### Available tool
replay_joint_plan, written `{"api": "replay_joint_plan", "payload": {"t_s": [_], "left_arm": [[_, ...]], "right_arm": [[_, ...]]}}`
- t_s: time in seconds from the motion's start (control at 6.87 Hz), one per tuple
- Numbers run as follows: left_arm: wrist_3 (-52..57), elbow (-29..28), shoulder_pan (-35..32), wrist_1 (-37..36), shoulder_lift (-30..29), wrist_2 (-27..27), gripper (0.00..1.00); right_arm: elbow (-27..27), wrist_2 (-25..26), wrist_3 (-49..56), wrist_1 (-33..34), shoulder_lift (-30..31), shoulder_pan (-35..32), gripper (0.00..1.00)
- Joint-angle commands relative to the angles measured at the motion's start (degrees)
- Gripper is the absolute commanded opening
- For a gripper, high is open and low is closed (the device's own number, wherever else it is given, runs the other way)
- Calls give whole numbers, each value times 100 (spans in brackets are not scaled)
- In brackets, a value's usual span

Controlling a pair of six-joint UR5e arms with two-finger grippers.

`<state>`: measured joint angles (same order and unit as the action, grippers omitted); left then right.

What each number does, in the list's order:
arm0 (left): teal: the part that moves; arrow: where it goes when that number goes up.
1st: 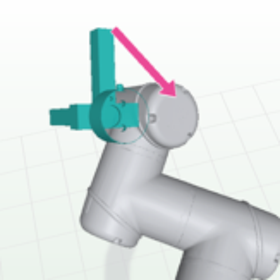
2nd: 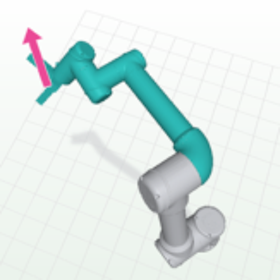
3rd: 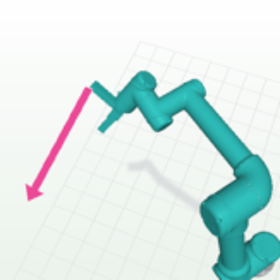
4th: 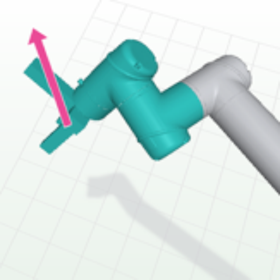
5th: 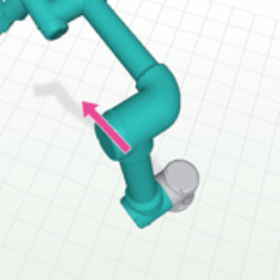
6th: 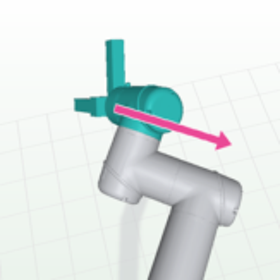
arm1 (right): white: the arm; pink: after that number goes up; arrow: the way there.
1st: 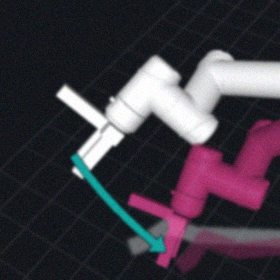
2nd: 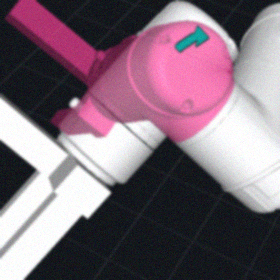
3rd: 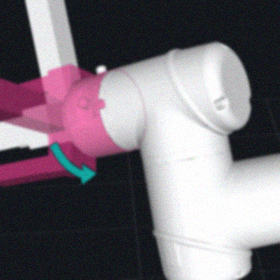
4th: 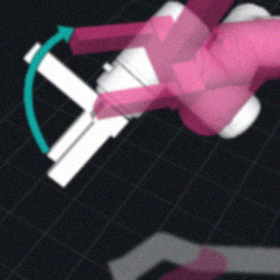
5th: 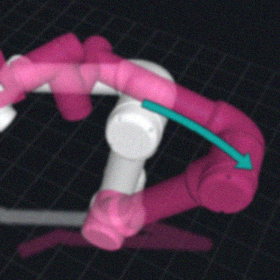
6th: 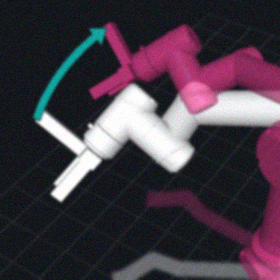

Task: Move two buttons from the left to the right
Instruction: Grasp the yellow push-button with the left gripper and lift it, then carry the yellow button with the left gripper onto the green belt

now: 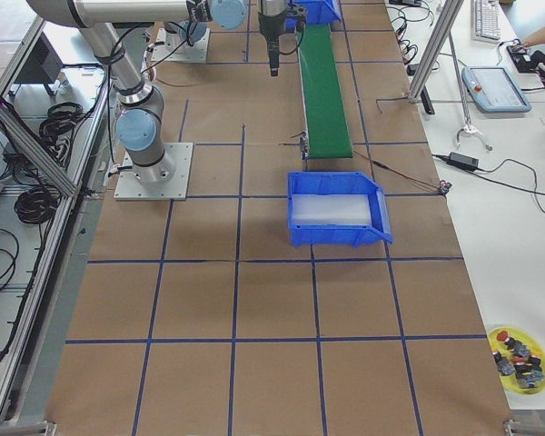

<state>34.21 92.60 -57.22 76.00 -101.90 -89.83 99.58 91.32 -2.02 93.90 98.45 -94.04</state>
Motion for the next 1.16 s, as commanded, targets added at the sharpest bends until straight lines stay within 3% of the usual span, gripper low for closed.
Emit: {"api": "replay_joint_plan", "payload": {"t_s": [0.0, 0.58, 0.87, 1.02], "left_arm": [[-368, -49, -787, -50, -23, -9, 1], [-2065, 152, -2081, -85, -259, 9, 2], [-2234, 362, -2327, -1115, -854, -17, 2], [-2252, 407, -2390, -1270, -945, -35, 2]], "right_arm": [[9, 0, 0, -20, -2, 0, 100], [9, 9, 0, -21, -2, 0, 100], [9, 0, 0, -21, -2, 0, 100], [18, 0, 0, -21, -2, 0, 100]]}}
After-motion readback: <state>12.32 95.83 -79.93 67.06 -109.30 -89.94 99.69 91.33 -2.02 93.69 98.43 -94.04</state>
